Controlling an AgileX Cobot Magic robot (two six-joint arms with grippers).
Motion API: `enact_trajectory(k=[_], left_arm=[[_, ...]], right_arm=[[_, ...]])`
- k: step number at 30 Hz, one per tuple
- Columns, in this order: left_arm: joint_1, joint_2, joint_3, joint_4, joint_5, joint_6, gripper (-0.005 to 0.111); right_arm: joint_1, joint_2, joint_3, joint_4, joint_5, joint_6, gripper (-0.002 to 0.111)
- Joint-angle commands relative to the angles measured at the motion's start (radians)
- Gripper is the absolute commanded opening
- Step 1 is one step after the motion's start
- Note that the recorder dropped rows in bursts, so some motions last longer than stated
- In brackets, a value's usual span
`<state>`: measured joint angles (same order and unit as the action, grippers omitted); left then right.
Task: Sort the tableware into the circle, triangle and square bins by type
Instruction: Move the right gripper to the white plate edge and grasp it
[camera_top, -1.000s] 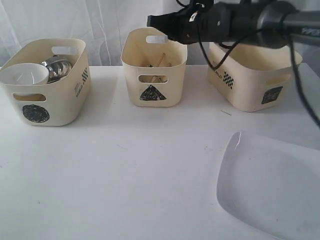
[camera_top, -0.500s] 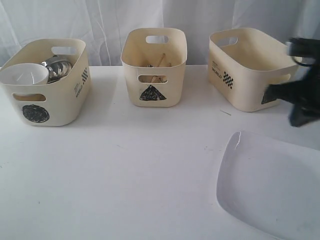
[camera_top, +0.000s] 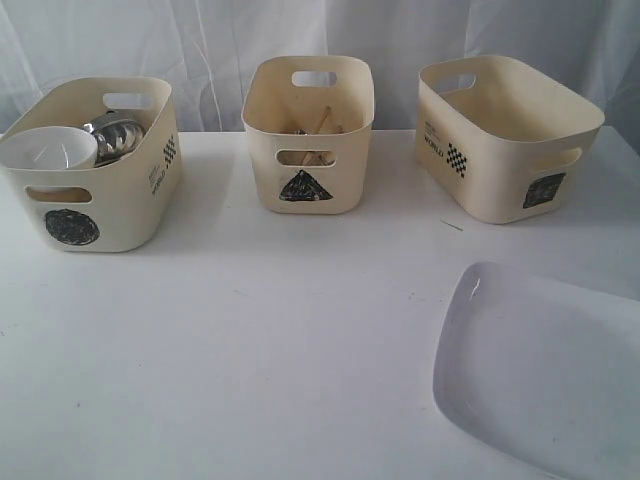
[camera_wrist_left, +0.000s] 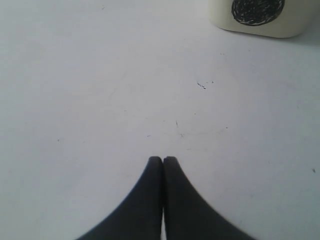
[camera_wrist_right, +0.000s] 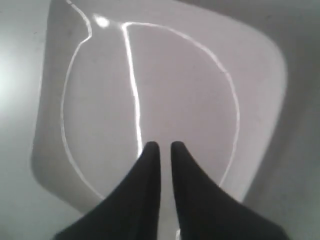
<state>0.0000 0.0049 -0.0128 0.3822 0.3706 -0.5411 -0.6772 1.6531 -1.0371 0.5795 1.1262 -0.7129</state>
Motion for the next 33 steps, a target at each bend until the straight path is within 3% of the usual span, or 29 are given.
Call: enact_trajectory(k=[1, 3, 6, 11, 17, 25, 31, 33], left_arm=[[-0.001, -0.005, 0.013, -0.008, 0.017, -0.001, 0.000], [-0.001, -0.005, 0.013, -0.008, 0.017, -0.001, 0.000], [-0.001, -0.005, 0.013, -0.008, 0.017, -0.001, 0.000], [-0.001, -0.005, 0.013, -0.008, 0.017, -0.001, 0.000], [-0.001, -0.005, 0.013, -0.008, 0.017, -0.001, 0.000], [-0.001, -0.005, 0.013, -0.008, 0.017, -0.001, 0.000], [-0.001, -0.005, 0.013, -0.008, 0.017, -0.001, 0.000], [-0.001, -0.005, 0.013, -0.008, 0.017, -0.001, 0.000]], right_arm=[[-0.009, 0.032, 0.002, -0.033, -0.132, -0.138, 0.033], [-0.009, 0.056, 0.002, -0.034, -0.179, -0.190, 0.049], [-0.009, 0.103, 0.002, -0.038, -0.253, -0.202, 0.061], [-0.009, 0.189, 0.002, -0.036, -0.345, -0.250, 0.061], [-0.009, 0.264, 0.002, -0.005, -0.324, -0.533, 0.058], [-0.002, 0.359, 0.002, 0.093, -0.174, -0.771, 0.042], [0.036, 0.366, 0.003, 0.091, -0.178, -0.788, 0.004], [0.041, 0.366, 0.003, 0.095, -0.178, -0.783, 0.000]])
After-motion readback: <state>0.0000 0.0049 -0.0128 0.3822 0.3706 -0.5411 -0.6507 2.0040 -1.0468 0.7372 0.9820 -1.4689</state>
